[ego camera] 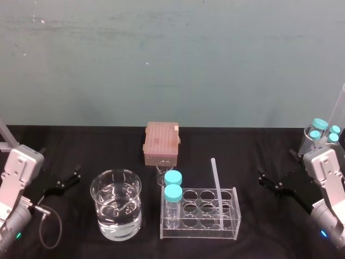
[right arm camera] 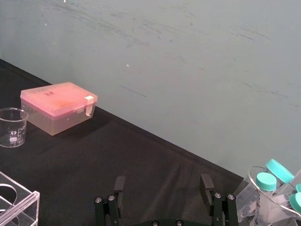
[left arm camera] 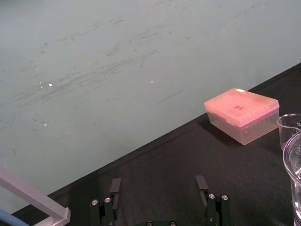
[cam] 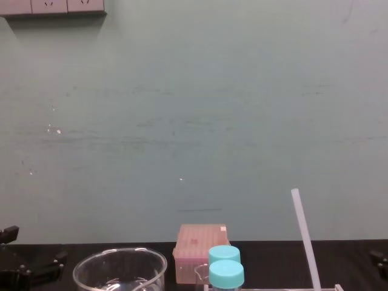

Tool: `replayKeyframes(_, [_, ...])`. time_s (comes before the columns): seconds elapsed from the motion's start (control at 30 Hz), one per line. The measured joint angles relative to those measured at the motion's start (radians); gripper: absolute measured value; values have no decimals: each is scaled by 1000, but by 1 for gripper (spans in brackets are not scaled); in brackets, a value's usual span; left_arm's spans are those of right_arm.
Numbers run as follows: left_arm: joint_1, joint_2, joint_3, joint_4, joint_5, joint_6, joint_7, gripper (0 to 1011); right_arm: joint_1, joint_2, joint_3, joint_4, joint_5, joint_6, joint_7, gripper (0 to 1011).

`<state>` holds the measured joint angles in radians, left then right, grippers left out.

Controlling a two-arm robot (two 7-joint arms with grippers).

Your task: Pick up the stirring rod with one hand, then place it down.

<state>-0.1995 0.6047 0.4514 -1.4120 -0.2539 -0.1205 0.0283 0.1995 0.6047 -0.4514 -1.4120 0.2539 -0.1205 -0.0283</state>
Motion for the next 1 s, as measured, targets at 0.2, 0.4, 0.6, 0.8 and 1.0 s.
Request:
replayKeyframes(0.2, [0, 0, 0, 0, 0, 0, 0, 1005, 0, 0, 0, 0, 0, 0, 0, 1003])
replayKeyframes(0.4, [0, 0, 0, 0, 0, 0, 0, 1005, 0, 0, 0, 0, 0, 0, 0, 1003])
replayKeyframes(0.6, [0, 0, 0, 0, 0, 0, 0, 1005, 4, -16, 22, 5, 21, 8, 22, 1003])
replayKeyframes(0.8, [0, 0, 0, 0, 0, 0, 0, 1005, 13, -31, 74, -39, 98, 40, 74, 1003])
replayKeyframes(1.0, [0, 0, 0, 0, 0, 0, 0, 1005, 21, -20, 149, -147, 216, 115, 154, 1003])
